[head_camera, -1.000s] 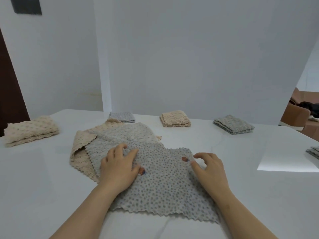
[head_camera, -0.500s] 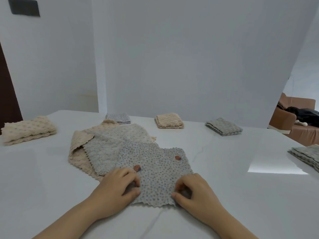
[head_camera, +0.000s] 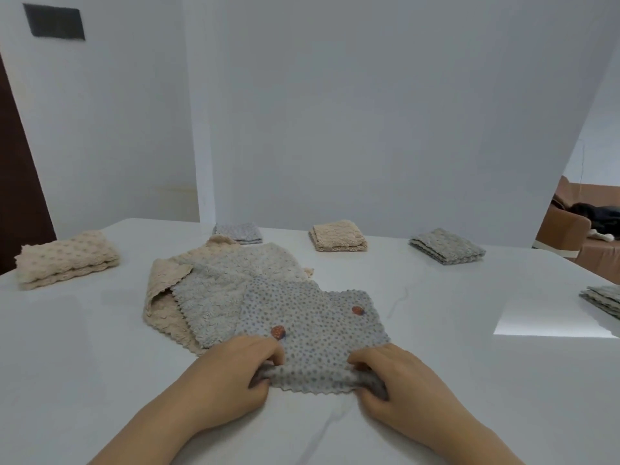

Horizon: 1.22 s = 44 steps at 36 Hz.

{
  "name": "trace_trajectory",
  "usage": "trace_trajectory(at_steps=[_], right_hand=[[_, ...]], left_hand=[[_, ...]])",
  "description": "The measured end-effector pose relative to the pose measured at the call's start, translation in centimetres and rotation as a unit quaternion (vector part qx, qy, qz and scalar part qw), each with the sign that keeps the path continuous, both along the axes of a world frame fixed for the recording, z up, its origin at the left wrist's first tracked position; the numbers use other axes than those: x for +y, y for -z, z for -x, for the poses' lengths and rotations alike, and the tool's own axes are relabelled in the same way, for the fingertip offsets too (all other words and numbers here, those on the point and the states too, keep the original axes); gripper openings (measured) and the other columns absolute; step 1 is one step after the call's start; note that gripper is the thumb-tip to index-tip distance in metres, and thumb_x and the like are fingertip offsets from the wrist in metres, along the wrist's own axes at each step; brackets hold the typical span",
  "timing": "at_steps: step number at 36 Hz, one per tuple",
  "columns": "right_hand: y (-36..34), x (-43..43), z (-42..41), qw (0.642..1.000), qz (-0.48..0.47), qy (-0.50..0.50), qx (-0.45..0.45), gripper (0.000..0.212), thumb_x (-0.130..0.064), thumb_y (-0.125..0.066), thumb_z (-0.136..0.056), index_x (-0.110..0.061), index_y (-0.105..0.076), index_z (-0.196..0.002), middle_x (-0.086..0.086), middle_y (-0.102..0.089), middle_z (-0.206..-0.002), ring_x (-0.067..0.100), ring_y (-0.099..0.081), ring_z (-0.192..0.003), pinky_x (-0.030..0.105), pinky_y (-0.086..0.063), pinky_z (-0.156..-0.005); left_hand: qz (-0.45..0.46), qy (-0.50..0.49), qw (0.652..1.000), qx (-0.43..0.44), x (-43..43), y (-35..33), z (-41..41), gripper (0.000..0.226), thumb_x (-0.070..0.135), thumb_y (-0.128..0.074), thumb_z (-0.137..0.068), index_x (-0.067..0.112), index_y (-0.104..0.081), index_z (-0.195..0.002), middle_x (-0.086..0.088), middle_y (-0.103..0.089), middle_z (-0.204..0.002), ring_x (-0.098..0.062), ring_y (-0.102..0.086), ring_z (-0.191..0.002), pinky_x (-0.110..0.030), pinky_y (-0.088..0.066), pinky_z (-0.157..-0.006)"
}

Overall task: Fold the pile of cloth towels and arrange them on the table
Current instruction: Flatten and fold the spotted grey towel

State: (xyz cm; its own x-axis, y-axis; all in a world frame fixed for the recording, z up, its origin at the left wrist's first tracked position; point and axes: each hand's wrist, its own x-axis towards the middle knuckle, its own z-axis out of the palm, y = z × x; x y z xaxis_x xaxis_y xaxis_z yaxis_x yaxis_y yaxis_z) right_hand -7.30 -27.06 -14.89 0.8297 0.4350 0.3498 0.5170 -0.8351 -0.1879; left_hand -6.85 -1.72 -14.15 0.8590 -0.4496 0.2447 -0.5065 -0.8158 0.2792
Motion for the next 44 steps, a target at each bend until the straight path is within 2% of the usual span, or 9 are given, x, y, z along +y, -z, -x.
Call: trace_trajectory(at_steps=[4, 9, 15, 22, 24, 30, 34, 40, 44], right_hand=[[-0.7, 0.3, 0.3, 0.998, 0.017, 0.028, 0.052, 0.038, -0.023, -0.036, -0.08, -0.033, -0.04, -0.117, -0.021, -0.052, -0.113, 0.007, -0.048, -0.108, 0.019, -0.036, -0.082], [-1.1, 0.2, 0.1, 0.994, 0.018, 0.077, 0.078, 0.04, -0.007, -0.039, -0.083, -0.028, -0.037, -0.117, -0.016, -0.048, -0.11, 0.012, -0.047, -0.109, 0.023, -0.035, -0.078], [-1.1, -0.7, 0.0, 0.988, -0.019, 0.129, 0.08, 0.058, -0.006, -0.043, -0.082, -0.037, -0.028, -0.13, -0.018, -0.047, -0.124, 0.009, -0.048, -0.111, 0.022, -0.039, -0.078], [-1.0, -1.1, -0.1, 0.982, -0.072, 0.165, 0.05, 0.059, -0.012, -0.046, -0.085, -0.042, -0.029, -0.133, -0.021, -0.05, -0.108, 0.004, -0.049, -0.107, 0.018, -0.038, -0.075], [-1.1, -1.3, -0.2, 0.981, -0.083, 0.175, 0.035, 0.052, -0.012, -0.044, -0.088, -0.039, -0.033, -0.131, -0.02, -0.054, -0.11, 0.004, -0.049, -0.106, 0.018, -0.038, -0.075], [-1.1, -1.6, -0.4, 0.972, -0.144, 0.176, 0.057, 0.042, -0.002, -0.042, -0.085, -0.032, -0.046, -0.114, -0.018, -0.052, -0.097, 0.005, -0.047, -0.092, 0.021, -0.036, -0.073], [-0.6, -1.5, -0.7, 0.967, -0.188, 0.145, 0.093, 0.041, -0.003, -0.05, -0.083, -0.041, -0.043, -0.096, -0.01, -0.061, -0.096, 0.003, -0.052, -0.083, 0.019, -0.04, -0.075], [-0.6, -1.5, -0.8, 0.959, -0.234, 0.14, 0.079, 0.026, -0.026, -0.06, -0.087, -0.047, -0.044, -0.083, -0.011, -0.062, -0.083, 0.001, -0.054, -0.072, 0.011, -0.039, -0.063], [-0.5, -1.5, -0.8, 0.951, -0.257, 0.153, 0.078, 0.024, -0.018, -0.052, -0.091, -0.04, -0.046, -0.083, -0.003, -0.061, -0.072, 0.005, -0.052, -0.066, 0.015, -0.036, -0.059]], left_hand=[[-0.01, -0.039, 0.999, -0.021, -0.1, -0.1, -0.3, 0.03, 0.01, -0.044, -0.082, 0.03, -0.046, -0.103, 0.029, -0.035, -0.077, 0.005, -0.037, -0.082, -0.009, -0.03, -0.066], [0.031, -0.083, 0.996, 0.001, 0.5, -0.5, -0.4, 0.038, 0.003, -0.045, -0.078, 0.037, -0.044, -0.096, 0.029, -0.04, -0.083, -0.003, -0.049, -0.093, -0.022, -0.043, -0.079], [0.158, -0.093, 0.983, -0.002, 0.7, 0.1, -1.1, 0.043, 0.003, -0.057, -0.077, 0.044, -0.044, -0.08, 0.024, -0.06, -0.087, 0.009, -0.055, -0.081, -0.007, -0.04, -0.067], [0.211, -0.117, 0.97, -0.026, 0.6, 0.8, -1.5, 0.034, 0.023, -0.069, -0.08, 0.053, -0.053, -0.077, 0.027, -0.063, -0.081, 0.017, -0.051, -0.087, 0.0, -0.036, -0.064], [0.211, -0.117, 0.97, -0.027, 0.6, 0.6, -1.5, 0.031, 0.023, -0.068, -0.08, 0.05, -0.056, -0.073, 0.039, -0.057, -0.087, 0.018, -0.052, -0.084, 0.0, -0.035, -0.064], [0.205, -0.122, 0.97, -0.042, 0.2, 0.3, -1.2, 0.03, 0.019, -0.064, -0.084, 0.044, -0.054, -0.071, 0.042, -0.056, -0.084, 0.015, -0.053, -0.079, -0.002, -0.035, -0.062], [0.201, -0.127, 0.969, -0.065, 0.4, 0.4, -1.3, 0.021, 0.016, -0.062, -0.086, 0.035, -0.06, -0.077, 0.021, -0.063, -0.07, 0.014, -0.052, -0.081, -0.004, -0.035, -0.064], [0.19, -0.125, 0.972, -0.059, 0.7, 0.5, -1.6, 0.023, 0.013, -0.057, -0.089, 0.036, -0.059, -0.084, 0.024, -0.061, -0.077, 0.015, -0.049, -0.09, -0.003, -0.035, -0.068], [0.216, -0.139, 0.965, -0.046, 0.6, 0.5, -1.6, 0.025, 0.012, -0.053, -0.091, 0.034, -0.06, -0.099, 0.023, -0.062, -0.084, 0.003, -0.056, -0.085, -0.003, -0.035, -0.068]])
